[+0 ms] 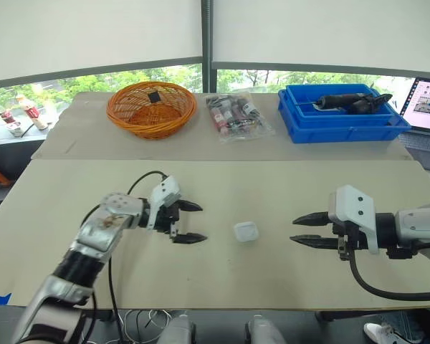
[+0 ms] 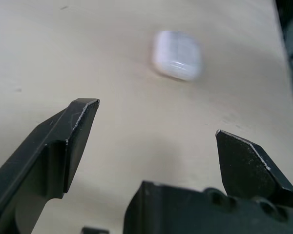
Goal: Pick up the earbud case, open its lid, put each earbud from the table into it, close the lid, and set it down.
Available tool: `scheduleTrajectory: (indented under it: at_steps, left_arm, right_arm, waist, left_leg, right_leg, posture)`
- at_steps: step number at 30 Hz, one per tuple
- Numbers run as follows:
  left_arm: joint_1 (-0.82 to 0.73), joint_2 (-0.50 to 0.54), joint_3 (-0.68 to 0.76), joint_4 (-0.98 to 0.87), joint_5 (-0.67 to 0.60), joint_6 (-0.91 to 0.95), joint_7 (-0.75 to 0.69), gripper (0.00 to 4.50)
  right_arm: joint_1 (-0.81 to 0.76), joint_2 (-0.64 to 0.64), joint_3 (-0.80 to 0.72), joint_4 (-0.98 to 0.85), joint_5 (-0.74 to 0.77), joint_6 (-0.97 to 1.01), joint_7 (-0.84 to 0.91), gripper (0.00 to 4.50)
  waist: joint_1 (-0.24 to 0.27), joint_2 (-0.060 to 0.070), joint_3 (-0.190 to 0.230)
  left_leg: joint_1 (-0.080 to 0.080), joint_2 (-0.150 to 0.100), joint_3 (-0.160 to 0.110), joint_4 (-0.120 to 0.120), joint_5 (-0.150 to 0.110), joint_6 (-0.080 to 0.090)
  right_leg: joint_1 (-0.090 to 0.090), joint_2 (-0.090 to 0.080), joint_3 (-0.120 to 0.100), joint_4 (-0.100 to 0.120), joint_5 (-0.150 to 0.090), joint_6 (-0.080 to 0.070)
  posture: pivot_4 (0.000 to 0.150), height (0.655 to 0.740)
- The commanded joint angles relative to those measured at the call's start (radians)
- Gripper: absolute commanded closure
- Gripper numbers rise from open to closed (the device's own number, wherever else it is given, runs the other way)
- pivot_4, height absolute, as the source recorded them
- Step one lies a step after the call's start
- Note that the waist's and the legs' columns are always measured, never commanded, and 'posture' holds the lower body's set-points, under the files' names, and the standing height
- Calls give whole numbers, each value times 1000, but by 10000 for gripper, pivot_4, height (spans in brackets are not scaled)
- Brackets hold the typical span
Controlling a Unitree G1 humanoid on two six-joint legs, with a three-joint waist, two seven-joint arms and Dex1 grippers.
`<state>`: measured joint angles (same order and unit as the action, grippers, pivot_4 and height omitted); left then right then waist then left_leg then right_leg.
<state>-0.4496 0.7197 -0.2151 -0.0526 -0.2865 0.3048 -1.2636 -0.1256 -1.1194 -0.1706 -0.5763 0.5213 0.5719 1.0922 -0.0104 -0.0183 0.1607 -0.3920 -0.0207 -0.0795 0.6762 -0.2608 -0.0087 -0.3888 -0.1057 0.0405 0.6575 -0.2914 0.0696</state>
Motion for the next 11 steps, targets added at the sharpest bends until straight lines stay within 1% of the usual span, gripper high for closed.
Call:
scheduleTrajectory:
  at_steps: [1,2,5,11]
  left_arm:
    - [87,65,105,-202,-78,-10,-12,0]
    - [127,84,134,-266,-82,17,22,0]
    - [206,101,190,-382,-91,45,92,0]
    - [237,95,218,-442,-131,70,124,0]
  right_arm:
    - [-31,-38,-36,27,-10,-87,83,11266]
    - [-33,-47,-39,44,-20,-117,108,8478]
    - [-27,-62,-44,83,-45,-183,157,8478]
    - [-57,-42,-16,125,-65,-233,172,8478]
  waist:
    - [0,0,0]
    - [2,0,0]
    - [3,0,0]
    - [2,0,0]
  left_leg:
    - [0,0,0,0,0,0]
    - [1,0,0,0,0,0]
    - [1,0,0,0,0,1]
    - [1,0,2,0,0,1]
  right_leg:
    - [0,0,0,0,0,0]
    - [0,0,0,0,0,0]
    - [1,0,0,0,0,0]
    - [1,0,0,1,0,0]
  posture:
    - [1500,7400]
    - [1500,7400]
    - [1500,7400]
    - [1500,7400]
